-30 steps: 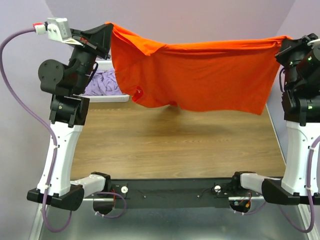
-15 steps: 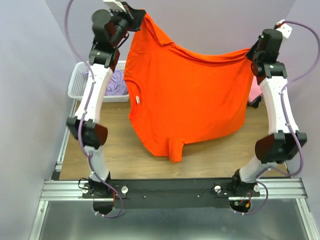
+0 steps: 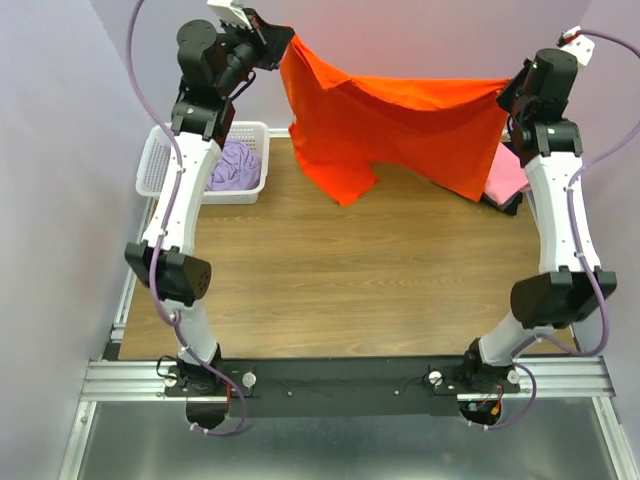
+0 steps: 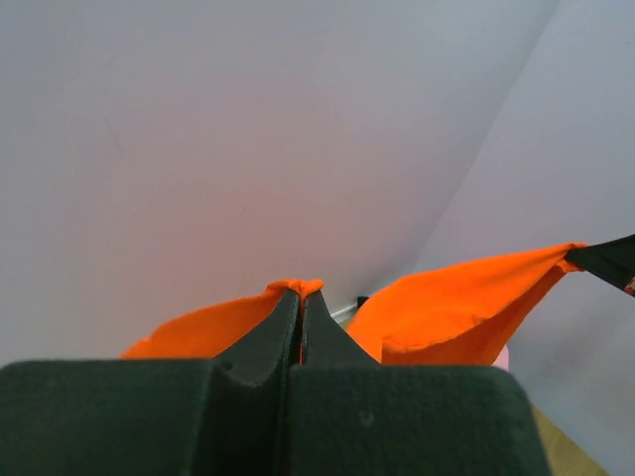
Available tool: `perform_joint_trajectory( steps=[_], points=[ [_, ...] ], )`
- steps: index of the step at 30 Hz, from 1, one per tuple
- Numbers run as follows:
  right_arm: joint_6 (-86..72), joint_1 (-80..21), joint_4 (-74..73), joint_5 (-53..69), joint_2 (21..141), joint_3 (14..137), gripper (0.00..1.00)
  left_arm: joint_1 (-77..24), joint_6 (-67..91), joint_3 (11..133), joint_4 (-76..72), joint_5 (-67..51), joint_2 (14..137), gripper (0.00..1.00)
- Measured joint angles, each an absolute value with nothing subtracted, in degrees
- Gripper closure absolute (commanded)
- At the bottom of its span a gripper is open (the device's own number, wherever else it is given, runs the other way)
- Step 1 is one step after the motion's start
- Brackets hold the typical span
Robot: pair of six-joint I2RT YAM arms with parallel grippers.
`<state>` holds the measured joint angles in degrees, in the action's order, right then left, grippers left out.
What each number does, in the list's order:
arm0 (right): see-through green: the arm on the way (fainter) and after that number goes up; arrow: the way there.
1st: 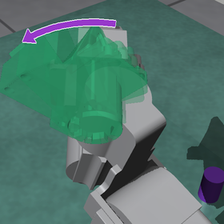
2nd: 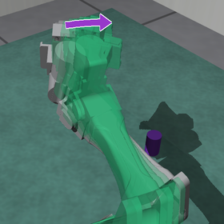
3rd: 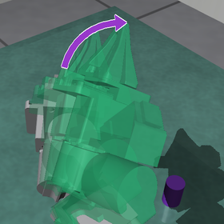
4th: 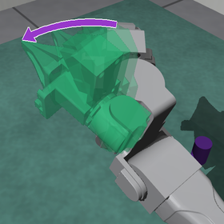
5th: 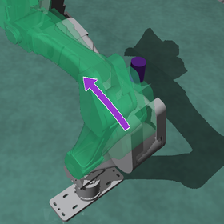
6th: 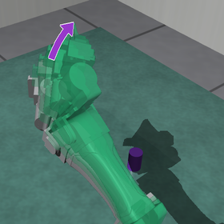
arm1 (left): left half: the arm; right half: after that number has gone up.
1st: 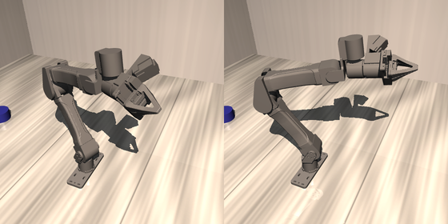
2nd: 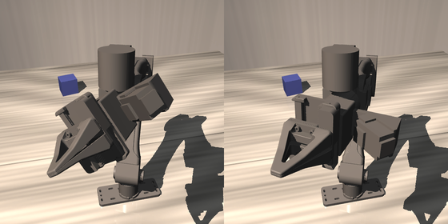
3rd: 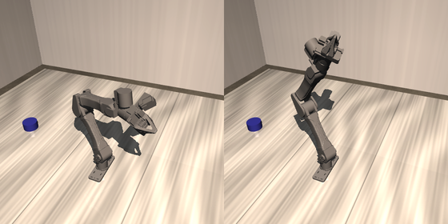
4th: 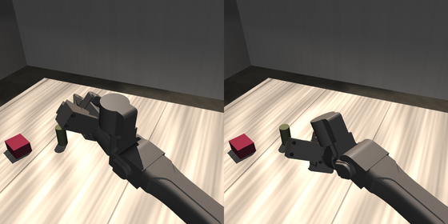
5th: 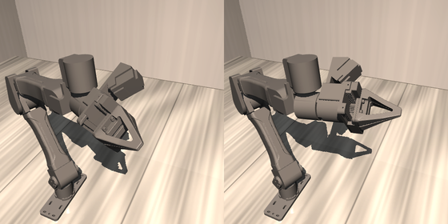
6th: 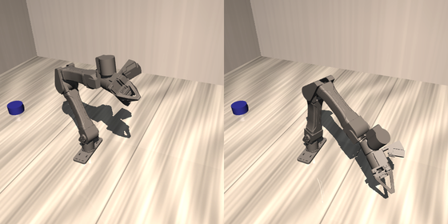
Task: Fold and stack the t-shirts
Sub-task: Flatten the tshirt out
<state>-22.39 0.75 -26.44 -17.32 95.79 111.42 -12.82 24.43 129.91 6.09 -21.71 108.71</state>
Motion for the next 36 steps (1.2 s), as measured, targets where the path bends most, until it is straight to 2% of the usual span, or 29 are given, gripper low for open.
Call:
perform_joint_trajectory(
  steps=[11, 16, 21, 30, 36],
  points=[
    [-22.4, 0.8, -26.7, -15.8, 72.6, 96.7, 0.98, -12.8, 20.7, 117.5, 5.9, -22.5, 86.8, 1.0],
    [-22.4, 0.8, -26.9, -15.8, 63.6, 95.3, 0.99, -12.8, 19.1, 110.0, 6.9, -20.3, 74.2, 1.0],
    [-22.4, 0.8, -30.9, -16.1, 58.8, 96.4, 0.98, -12.8, 17.3, 111.2, 10.7, -17.6, 68.3, 1.0],
    [-22.9, 0.8, -38.0, -19.2, 58.1, 100.9, 0.99, -12.8, 16.8, 116.2, 12.9, -17.2, 67.8, 1.0],
    [-25.2, 0.8, -37.1, -22.6, 60.3, 95.0, 0.98, -12.8, 17.2, 114.1, 10.0, -19.0, 75.9, 1.0]
  ],
)
